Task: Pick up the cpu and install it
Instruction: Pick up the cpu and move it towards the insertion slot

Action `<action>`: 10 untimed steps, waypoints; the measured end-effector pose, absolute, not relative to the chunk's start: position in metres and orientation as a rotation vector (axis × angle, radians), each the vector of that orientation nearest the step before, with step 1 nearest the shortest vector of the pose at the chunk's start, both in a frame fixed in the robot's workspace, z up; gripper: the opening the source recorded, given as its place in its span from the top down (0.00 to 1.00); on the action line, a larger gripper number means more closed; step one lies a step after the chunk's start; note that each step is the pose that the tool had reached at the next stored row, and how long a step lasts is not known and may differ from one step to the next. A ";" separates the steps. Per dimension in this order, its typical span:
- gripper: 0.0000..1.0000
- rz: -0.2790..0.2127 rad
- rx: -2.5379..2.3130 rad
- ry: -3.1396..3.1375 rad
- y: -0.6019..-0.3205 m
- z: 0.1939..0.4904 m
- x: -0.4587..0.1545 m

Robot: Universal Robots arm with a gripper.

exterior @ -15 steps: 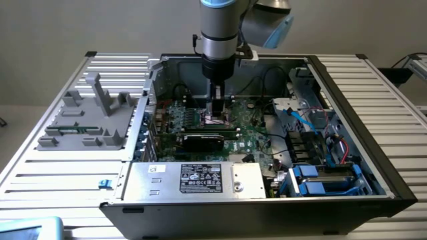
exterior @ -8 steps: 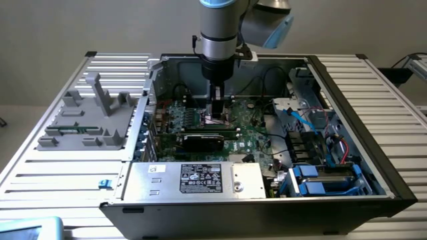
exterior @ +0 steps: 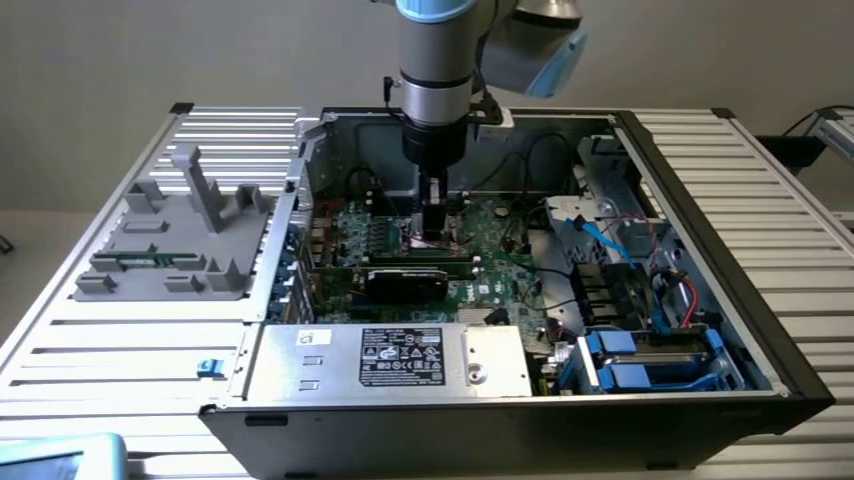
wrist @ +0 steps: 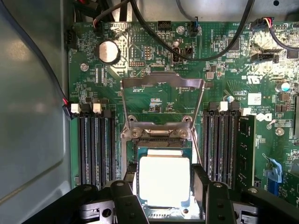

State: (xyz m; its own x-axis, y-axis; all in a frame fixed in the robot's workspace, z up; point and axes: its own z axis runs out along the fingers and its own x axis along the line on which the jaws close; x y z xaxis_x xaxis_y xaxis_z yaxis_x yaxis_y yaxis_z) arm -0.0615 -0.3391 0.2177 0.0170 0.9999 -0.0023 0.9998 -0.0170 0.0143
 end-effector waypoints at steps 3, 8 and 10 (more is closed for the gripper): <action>0.45 0.013 2.232 2.194 -0.339 0.215 -0.062; 0.45 0.013 2.232 2.194 -0.339 0.210 -0.062; 0.45 0.013 2.232 2.194 -0.338 0.209 -0.062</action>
